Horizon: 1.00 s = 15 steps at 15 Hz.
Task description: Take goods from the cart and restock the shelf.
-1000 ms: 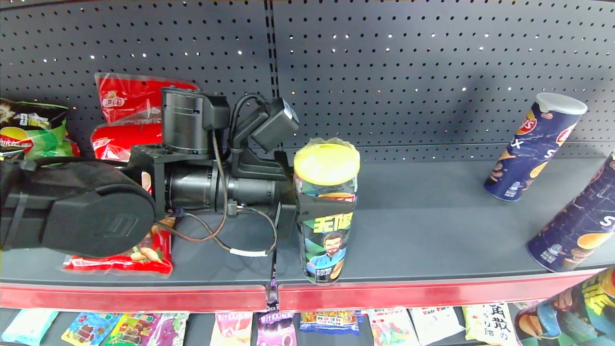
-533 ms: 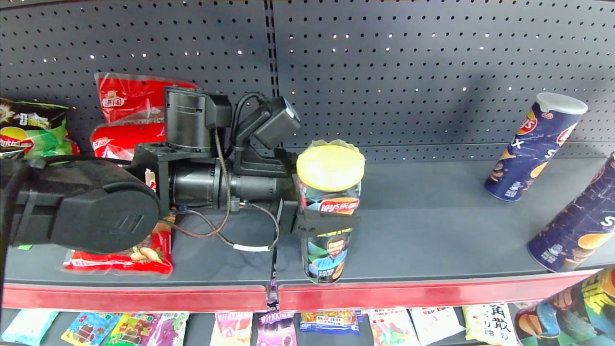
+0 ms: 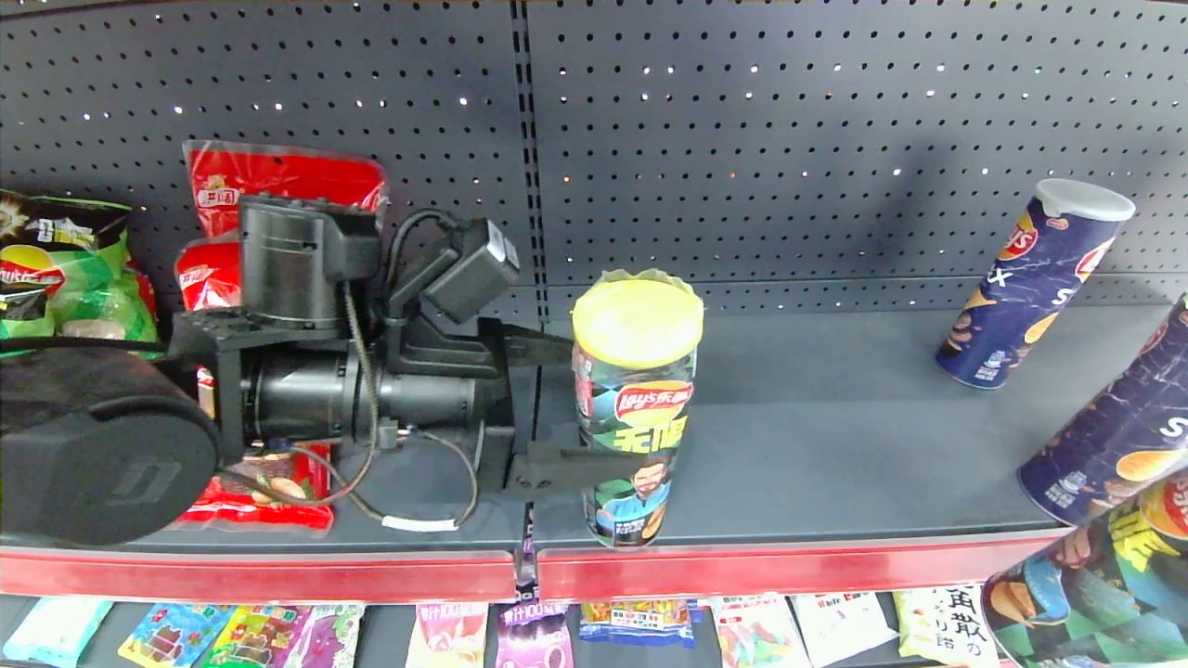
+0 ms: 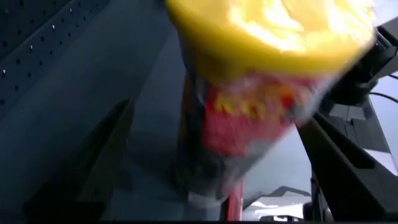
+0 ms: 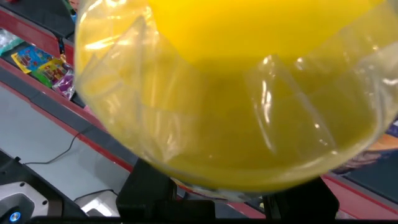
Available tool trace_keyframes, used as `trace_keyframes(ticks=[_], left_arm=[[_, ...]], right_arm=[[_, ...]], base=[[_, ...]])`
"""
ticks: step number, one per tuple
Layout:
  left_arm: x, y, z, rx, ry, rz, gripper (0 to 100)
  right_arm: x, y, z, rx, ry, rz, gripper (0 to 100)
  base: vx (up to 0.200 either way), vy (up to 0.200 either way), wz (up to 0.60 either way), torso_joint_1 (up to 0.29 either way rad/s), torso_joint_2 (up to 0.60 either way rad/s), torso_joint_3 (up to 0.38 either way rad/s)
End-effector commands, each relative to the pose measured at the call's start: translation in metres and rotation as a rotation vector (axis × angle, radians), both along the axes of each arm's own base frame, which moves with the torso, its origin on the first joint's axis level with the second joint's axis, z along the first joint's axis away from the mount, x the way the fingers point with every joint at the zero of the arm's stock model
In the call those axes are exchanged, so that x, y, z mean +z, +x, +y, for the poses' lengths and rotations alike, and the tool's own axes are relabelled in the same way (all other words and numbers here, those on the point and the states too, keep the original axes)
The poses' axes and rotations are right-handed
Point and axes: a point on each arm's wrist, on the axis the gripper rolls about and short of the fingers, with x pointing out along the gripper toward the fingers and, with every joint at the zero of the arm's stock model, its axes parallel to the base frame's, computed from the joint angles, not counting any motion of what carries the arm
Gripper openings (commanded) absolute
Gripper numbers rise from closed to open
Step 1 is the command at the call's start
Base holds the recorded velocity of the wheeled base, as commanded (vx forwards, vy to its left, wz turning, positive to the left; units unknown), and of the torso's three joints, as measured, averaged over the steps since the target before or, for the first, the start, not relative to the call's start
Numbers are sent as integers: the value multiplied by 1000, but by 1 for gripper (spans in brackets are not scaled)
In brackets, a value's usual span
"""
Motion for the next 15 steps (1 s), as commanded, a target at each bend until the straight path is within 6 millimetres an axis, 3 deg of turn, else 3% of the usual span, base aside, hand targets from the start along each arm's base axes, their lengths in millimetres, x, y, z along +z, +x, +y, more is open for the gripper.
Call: trace_keyframes(ticks=[1,3,5,7,11,15], left_arm=[[3,-25,25,32,-4,-4,100],[-2,-42,37,42,4,12,100],[-10,-60,51,88,23,22,100],[-13,-74,64,147,31,22,100],[-10,-91,77,321,32,23,100],[-14,-96,81,396,53,13,100]], right_arm=[[15,26,11,54,-12,52,0],[26,55,23,84,-20,84,0],[32,105,42,90,-7,47,0],[40,142,63,131,5,13,0],[54,201,104,192,5,7,0],[54,242,136,229,4,5,0]], base=[[0,0,0,0,0,0],[0,0,0,0,0,0],[0,0,0,0,0,0],[0,0,0,0,0,0],[0,0,0,0,0,0],[0,0,0,0,0,0]])
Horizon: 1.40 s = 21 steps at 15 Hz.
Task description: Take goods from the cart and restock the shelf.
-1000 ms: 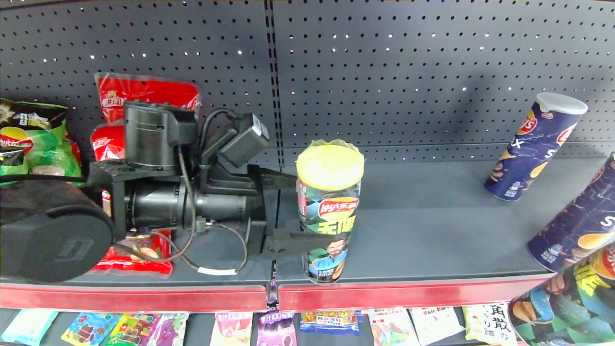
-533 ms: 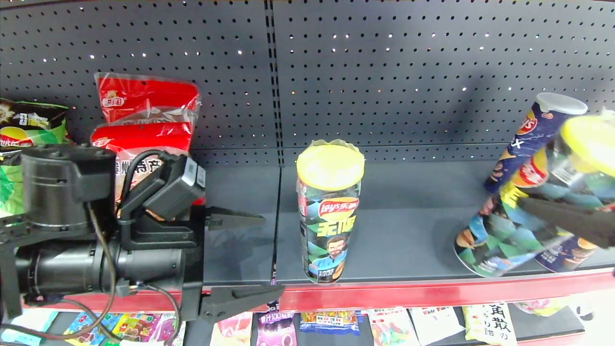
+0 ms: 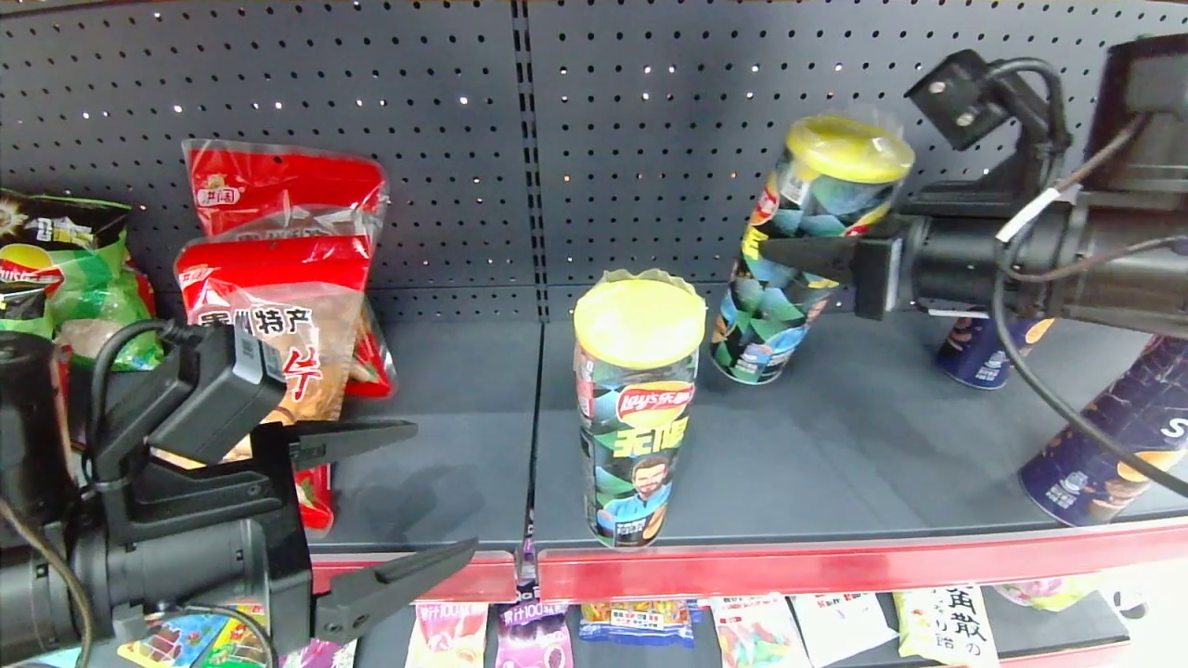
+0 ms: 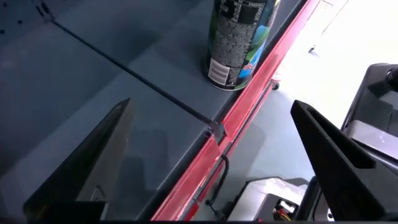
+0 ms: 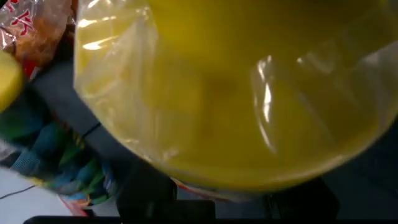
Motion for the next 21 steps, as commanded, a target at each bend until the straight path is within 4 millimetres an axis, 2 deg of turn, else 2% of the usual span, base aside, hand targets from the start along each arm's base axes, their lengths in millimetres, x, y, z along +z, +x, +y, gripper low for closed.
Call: trace_keyframes(ticks=[1,2,4,7,15,16,21], left_arm=[[2,-3,2,3,-5,-14,100],[2,-4,2,6,-4,-15,100],[1,-5,3,5,-2,-20,100],[5,-10,6,15,-12,-39,100],[5,-10,6,16,-12,-39,100],[6,-10,6,16,-13,-41,100],[6,-10,6,23,-10,-42,100]], right_arm=[[-19,39,33,40,-24,46,0],[-20,41,37,48,-26,47,0],[-27,53,59,83,-31,53,0],[-34,63,72,99,-37,62,0],[-41,66,75,97,-45,79,0],[-42,66,74,95,-46,83,100],[-43,54,65,83,-53,103,100]], base=[[0,0,0,0,0,0],[0,0,0,0,0,0],[0,0,0,0,0,0],[0,0,0,0,0,0],[0,0,0,0,0,0],[0,0,0,0,0,0],[0,0,0,0,0,0]])
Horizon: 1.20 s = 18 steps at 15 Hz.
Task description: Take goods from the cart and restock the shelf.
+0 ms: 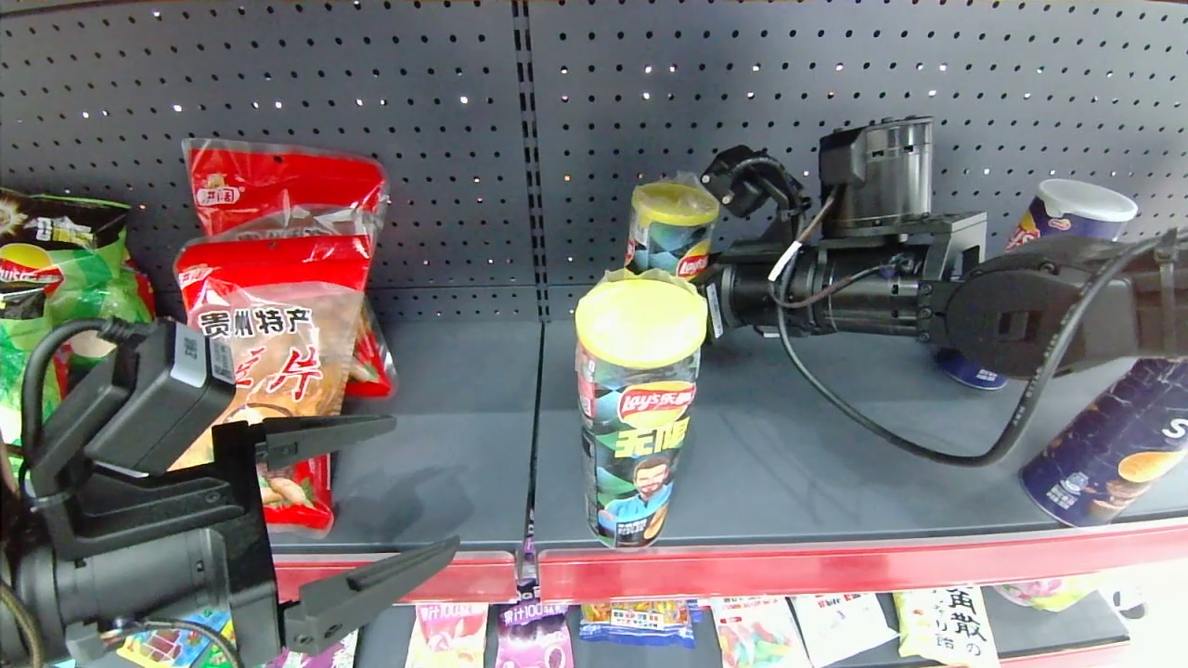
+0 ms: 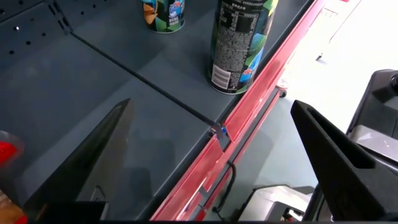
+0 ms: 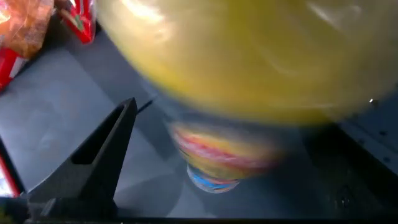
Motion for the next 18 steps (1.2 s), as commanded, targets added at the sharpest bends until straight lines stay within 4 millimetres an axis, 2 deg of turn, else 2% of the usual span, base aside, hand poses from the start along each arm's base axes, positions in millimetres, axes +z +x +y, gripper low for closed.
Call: trace_keyframes(ticks=[1,3,6,9,11,12,13,15,18], left_arm=[[-1,1,-1,1,3,4,100],[-1,2,-1,2,5,4,100],[0,7,-4,6,9,6,100],[-3,13,-9,-8,19,21,100],[-7,17,-15,-24,34,39,100],[-7,18,-16,-26,36,40,100],[-12,24,-22,-42,56,53,100],[-13,33,-28,-46,70,61,100],[-18,47,-36,-44,98,75,100]], right_arm=[[8,-17,-11,-12,1,-9,100],[7,-31,-21,-35,-13,1,100],[-3,-54,-52,-100,-44,38,100],[-12,-68,-71,-162,-69,62,100],[-17,-86,-81,-162,-77,75,100],[-17,-88,-81,-162,-78,76,100],[-21,-103,-88,-154,-81,81,100],[-20,-122,-94,-137,-74,70,100],[-20,-161,-97,-45,-53,41,100]], base=[[0,0,0,0,0,0],[0,0,0,0,0,0],[0,0,0,0,0,0],[0,0,0,0,0,0],[0,0,0,0,0,0],[0,0,0,0,0,0],[0,0,0,0,0,0],[0,0,0,0,0,0],[0,0,0,0,0,0]])
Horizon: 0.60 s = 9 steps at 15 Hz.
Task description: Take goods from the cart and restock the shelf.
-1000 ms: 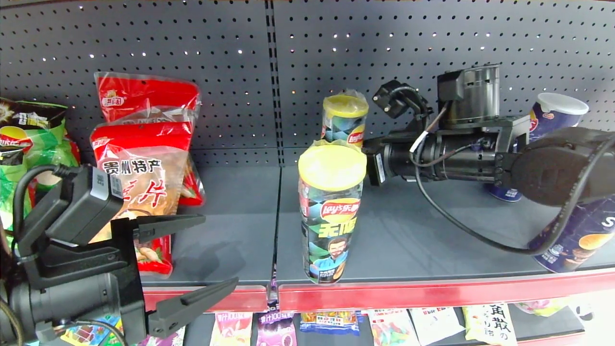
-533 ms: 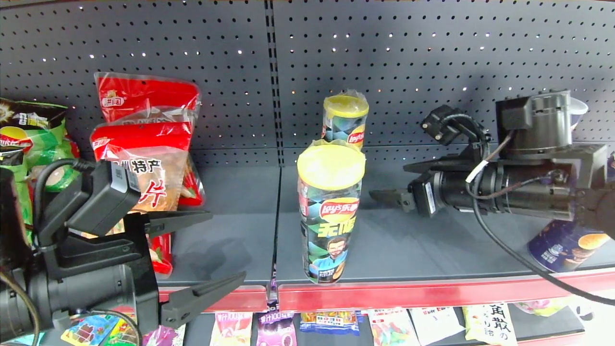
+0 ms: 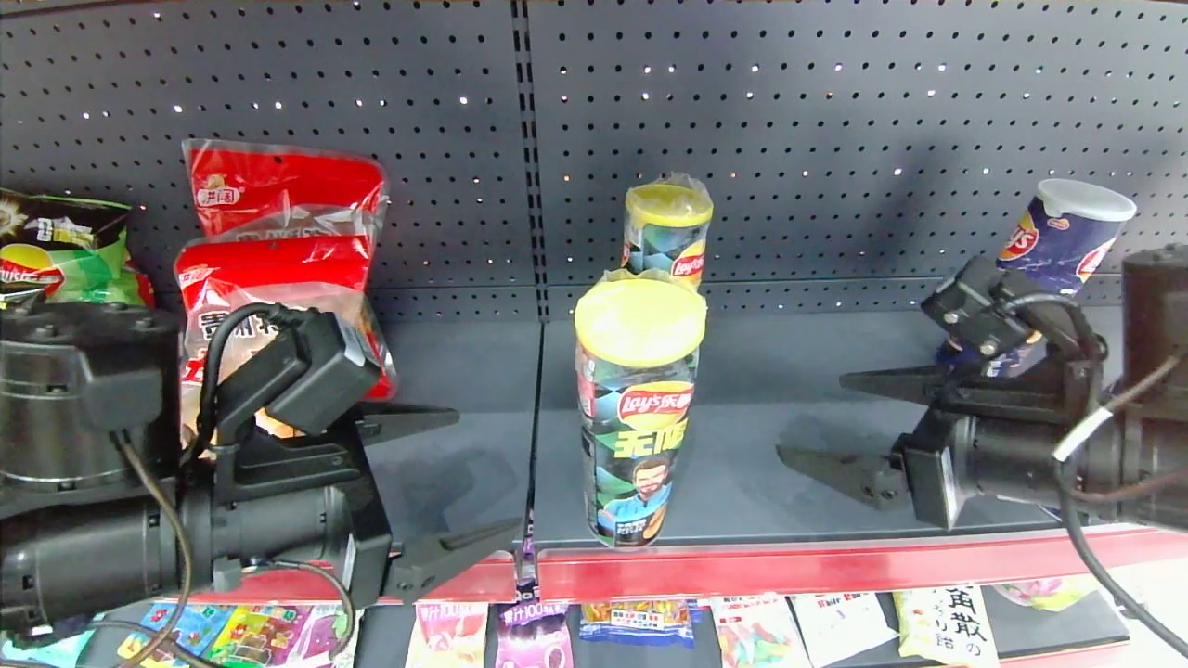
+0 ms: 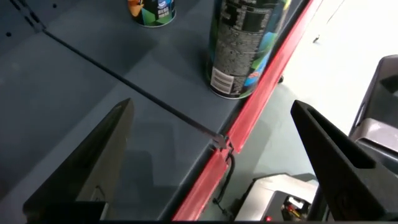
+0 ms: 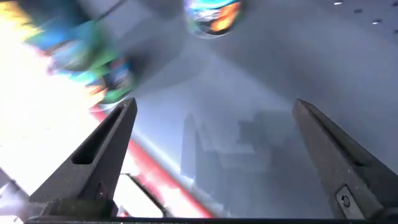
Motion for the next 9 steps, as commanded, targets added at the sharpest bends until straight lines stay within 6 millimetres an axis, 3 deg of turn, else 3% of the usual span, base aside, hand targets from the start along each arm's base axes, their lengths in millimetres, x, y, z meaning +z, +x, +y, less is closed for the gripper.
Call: trace_keyframes(ticks=[1,5,9], left_arm=[[-10,13,-8,3,33,30,100],[-16,21,-12,0,48,52,100],[-22,25,-25,-34,64,75,100]], right_arm=[[4,-40,-9,84,37,-48,100],[2,-78,-30,110,71,-107,100],[7,-86,-37,85,91,-150,100]], base=[[0,0,0,0,0,0],[0,0,0,0,0,0],[0,0,0,0,0,0]])
